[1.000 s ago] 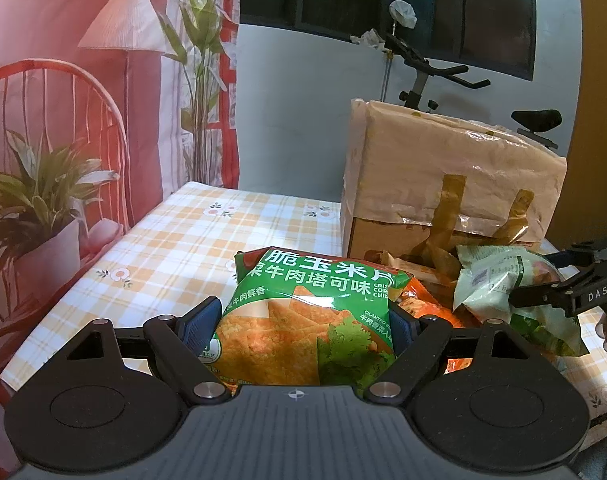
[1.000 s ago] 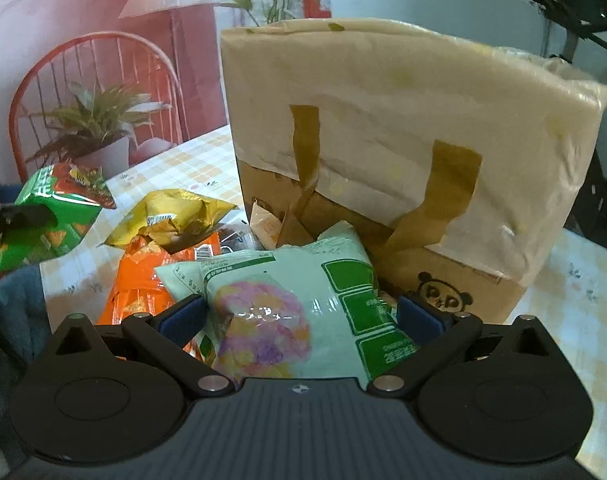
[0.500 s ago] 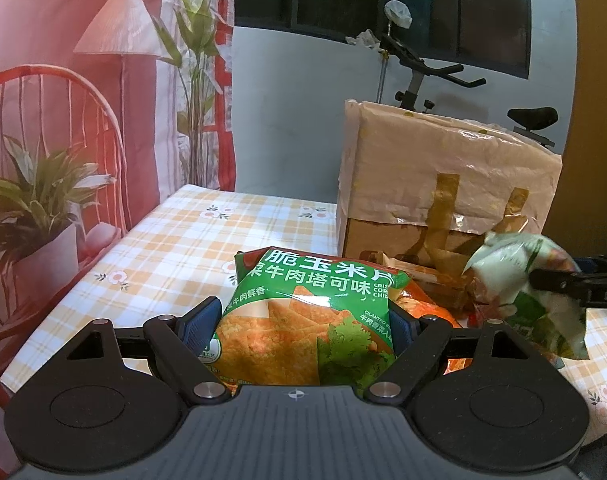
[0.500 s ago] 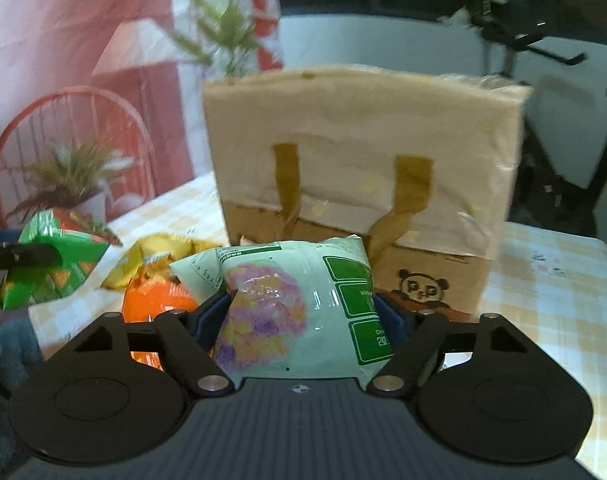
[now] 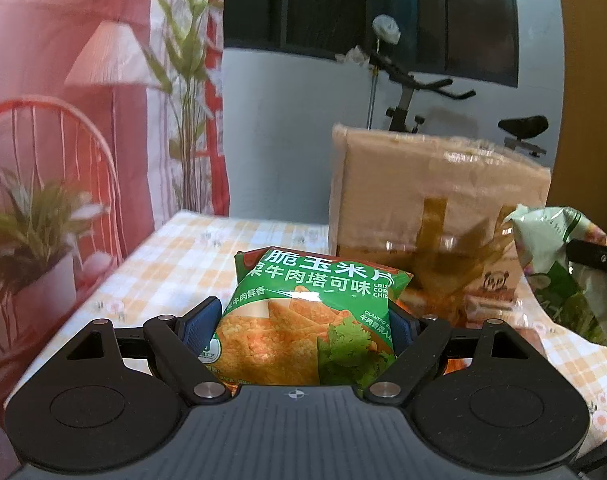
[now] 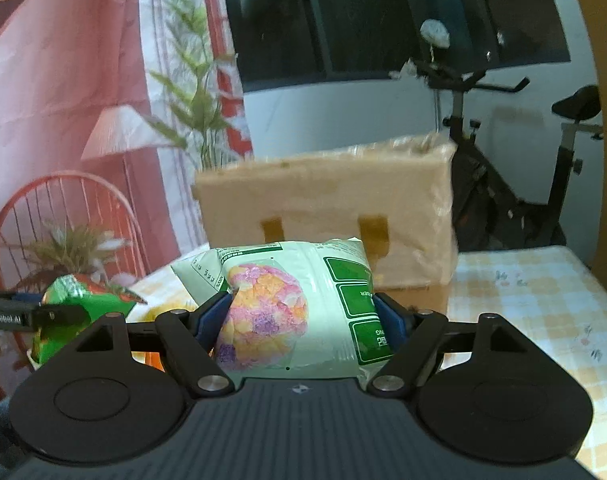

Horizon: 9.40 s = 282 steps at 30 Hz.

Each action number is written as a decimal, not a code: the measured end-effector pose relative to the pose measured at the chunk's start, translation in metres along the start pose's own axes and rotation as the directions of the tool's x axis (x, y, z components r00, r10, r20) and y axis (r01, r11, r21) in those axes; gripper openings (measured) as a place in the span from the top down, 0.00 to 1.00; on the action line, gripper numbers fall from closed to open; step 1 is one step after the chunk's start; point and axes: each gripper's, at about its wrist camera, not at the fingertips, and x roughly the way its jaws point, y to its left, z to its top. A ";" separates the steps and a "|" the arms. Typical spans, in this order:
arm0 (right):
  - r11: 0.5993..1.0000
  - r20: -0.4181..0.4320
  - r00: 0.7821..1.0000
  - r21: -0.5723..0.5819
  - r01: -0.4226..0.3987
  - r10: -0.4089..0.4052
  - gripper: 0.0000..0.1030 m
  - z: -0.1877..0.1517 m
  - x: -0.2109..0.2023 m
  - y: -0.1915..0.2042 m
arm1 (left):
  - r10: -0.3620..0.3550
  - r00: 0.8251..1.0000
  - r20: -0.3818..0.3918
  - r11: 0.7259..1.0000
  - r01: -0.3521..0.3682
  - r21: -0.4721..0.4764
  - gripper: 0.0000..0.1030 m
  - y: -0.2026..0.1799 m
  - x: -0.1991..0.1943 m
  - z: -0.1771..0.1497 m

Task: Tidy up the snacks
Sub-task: 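Lift the green chip bag with the left gripper while the right lifts the white-green bag, then drop the green chip bag into the paper bag with the left gripper while the right drops the white-green bag, then grasp the yellow packet with the left gripper while the right grasps the pink wafer pack, then carry the yellow packet into the paper bag with the left gripper while the right carries the wafer pack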

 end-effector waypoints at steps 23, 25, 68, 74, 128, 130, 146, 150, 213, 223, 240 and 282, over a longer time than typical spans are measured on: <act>0.998 0.160 0.987 -0.044 0.038 -0.030 0.24 0.082 0.007 -0.007 | -0.072 0.975 0.211 0.997 0.066 0.032 0.17 -0.034 0.026 0.093; 0.997 0.167 0.986 -0.061 0.037 -0.027 0.24 0.092 0.013 -0.006 | -0.076 0.972 0.220 0.997 0.071 0.034 0.17 -0.035 0.030 0.101; 0.939 -0.101 0.977 -0.310 0.146 -0.185 0.22 0.155 0.188 -0.038 | -0.100 0.992 0.072 0.994 0.097 0.049 0.16 -0.082 0.178 0.205; 0.950 -0.100 0.979 -0.279 0.142 -0.176 0.12 0.153 0.187 -0.037 | -0.174 0.984 0.026 0.985 0.174 0.017 0.13 -0.083 0.195 0.206; 0.981 -0.253 0.963 0.141 0.137 -0.098 0.44 0.176 0.119 -0.083 | -0.170 0.985 0.000 0.985 0.170 -0.028 0.12 -0.063 0.164 0.174; 0.958 -0.256 0.967 0.273 0.093 -0.021 0.43 0.170 0.119 -0.092 | -0.172 0.985 0.001 0.985 0.172 -0.020 0.12 -0.064 0.162 0.172; 0.990 -0.319 0.939 0.008 0.139 -0.129 0.52 0.178 0.185 -0.062 | -0.149 0.989 0.006 0.986 0.149 -0.069 0.12 -0.049 0.157 0.167; 0.987 -0.408 0.911 0.116 0.109 -0.053 0.53 0.174 0.199 -0.080 | -0.150 0.989 0.006 0.986 0.150 -0.073 0.12 -0.049 0.155 0.166; 0.985 -0.332 0.940 0.123 0.122 -0.075 0.36 0.007 0.082 -0.035 | -0.087 0.909 -0.408 0.965 -0.025 -0.262 0.13 0.029 0.177 0.021; 0.981 -0.465 0.883 0.134 0.137 -0.060 0.07 -0.031 0.091 -0.034 | -0.111 0.892 -0.439 0.963 -0.013 -0.271 0.12 0.018 0.179 0.000; 0.977 -0.540 0.825 0.021 0.214 -0.169 0.00 -0.046 0.110 -0.027 | -0.101 0.903 -0.418 0.967 -0.010 -0.256 0.12 0.010 0.169 -0.011; 0.991 -0.043 0.992 0.040 0.124 -0.123 0.18 0.089 0.040 -0.033 | -0.150 0.981 0.119 0.986 0.158 -0.052 0.26 -0.031 0.083 0.151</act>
